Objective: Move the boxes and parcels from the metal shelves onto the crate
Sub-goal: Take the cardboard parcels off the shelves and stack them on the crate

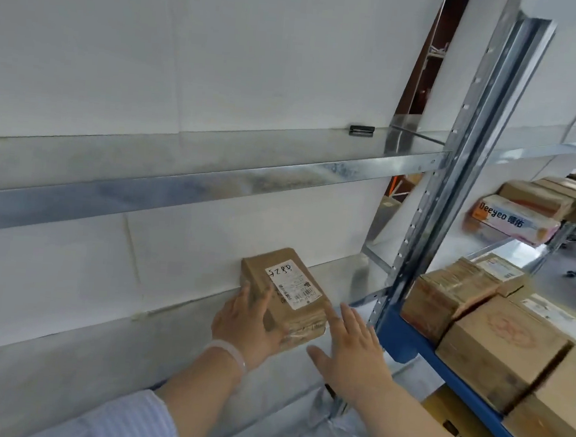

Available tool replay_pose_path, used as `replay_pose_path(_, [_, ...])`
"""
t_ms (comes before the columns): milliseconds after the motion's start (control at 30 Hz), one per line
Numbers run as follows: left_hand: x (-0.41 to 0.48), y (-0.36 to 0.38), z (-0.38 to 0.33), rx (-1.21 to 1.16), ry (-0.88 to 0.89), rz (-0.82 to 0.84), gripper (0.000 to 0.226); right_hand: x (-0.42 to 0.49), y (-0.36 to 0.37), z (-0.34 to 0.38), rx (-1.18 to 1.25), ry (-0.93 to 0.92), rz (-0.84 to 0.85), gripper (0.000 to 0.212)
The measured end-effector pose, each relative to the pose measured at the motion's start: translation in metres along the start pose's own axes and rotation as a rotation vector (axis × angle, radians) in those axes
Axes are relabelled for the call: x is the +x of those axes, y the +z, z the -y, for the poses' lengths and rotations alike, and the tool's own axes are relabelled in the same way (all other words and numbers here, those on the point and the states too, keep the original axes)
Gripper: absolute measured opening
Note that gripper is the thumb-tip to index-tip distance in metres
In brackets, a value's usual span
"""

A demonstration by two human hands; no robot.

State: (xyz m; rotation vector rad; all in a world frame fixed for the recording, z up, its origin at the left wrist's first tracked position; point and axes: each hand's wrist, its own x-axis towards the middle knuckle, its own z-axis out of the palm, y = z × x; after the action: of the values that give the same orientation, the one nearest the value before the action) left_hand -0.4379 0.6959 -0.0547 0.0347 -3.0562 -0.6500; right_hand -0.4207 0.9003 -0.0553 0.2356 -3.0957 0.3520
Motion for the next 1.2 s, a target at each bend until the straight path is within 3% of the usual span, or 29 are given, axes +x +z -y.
replay_pose_path(200, [0.04, 0.022, -0.005, -0.078, -0.118, 0.113, 0.076, 0.057, 0.015, -0.01, 0.002, -0.049, 0.13, 0.077])
replay_pose_path(400, [0.07, 0.04, -0.006, -0.191, -0.23, 0.116, 0.078, 0.115, 0.023, -0.02, 0.029, -0.143, 0.232, 0.074])
replay_pose_path(500, [0.074, 0.053, -0.006, -0.382, -0.324, 0.114, 0.081, 0.143, 0.025, -0.023, 0.129, -0.154, 0.281, 0.074])
replay_pose_path(600, [0.073, 0.061, -0.007, -0.626, -0.333, 0.056, 0.079, 0.16, 0.032, -0.023, 0.265, -0.155, 0.384, 0.075])
replay_pose_path(700, [0.068, 0.061, -0.007, -0.701, -0.374, 0.007, 0.075, 0.165, 0.041, -0.019, 0.402, -0.196, 0.412, 0.076])
replay_pose_path(933, [0.026, 0.041, 0.008, -0.71, -0.486, -0.17, 0.075, 0.153, 0.042, 0.018, 0.526, -0.395, 0.399, 0.075])
replay_pose_path(1200, [-0.064, -0.021, 0.062, -0.679, -0.56, -0.398, 0.069, 0.106, 0.039, 0.124, 0.595, -0.649, 0.439, 0.07])
